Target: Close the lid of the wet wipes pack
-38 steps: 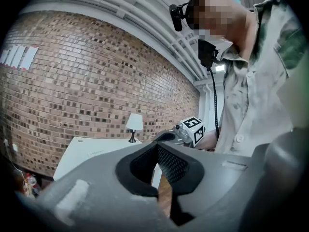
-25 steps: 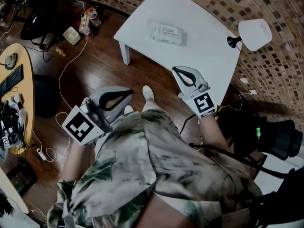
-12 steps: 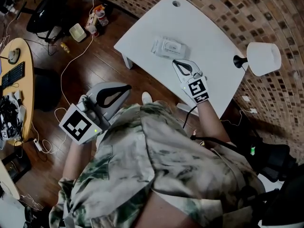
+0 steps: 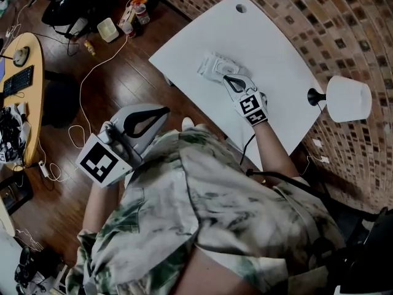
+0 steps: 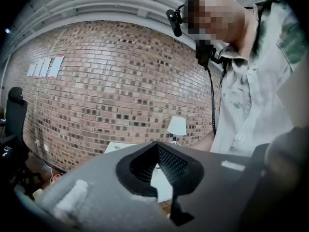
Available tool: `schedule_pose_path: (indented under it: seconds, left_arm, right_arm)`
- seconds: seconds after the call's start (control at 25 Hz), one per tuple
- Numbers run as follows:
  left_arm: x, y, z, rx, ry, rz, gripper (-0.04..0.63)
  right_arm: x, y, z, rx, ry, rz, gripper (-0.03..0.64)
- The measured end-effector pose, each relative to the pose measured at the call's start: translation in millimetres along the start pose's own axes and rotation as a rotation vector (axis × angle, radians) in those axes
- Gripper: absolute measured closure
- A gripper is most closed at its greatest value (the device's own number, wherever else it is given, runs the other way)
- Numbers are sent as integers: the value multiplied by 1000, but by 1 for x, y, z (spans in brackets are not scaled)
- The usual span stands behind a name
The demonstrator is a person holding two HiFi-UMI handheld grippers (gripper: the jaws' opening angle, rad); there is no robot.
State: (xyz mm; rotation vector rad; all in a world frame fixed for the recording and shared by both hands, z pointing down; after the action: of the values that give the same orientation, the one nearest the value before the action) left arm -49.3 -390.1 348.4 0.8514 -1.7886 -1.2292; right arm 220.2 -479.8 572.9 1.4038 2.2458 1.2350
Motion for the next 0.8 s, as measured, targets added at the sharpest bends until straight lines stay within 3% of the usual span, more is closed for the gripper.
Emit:
schedule_pose_path:
  seconds: [0.32,0.8]
  left_arm:
    - [4,-1,-7,12,-47,6,597]
    - [10,-4,-17,16,-57,20,597]
  right_arm:
    - [-17,7,-18,9,-24,9,612]
    - [-38,19,-36,48,-47,-37,612]
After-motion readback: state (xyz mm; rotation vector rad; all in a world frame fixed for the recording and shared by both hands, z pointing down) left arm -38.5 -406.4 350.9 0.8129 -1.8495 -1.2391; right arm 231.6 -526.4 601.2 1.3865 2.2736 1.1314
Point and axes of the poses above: the fingertips, and each gripper's own axes: z backward along the fingers, x to its left, y out of its underside, the point moved 7 cm from there along z, backward along the fingers, and after that the axes turned 3 degrees about z, right-handed, at the moved point
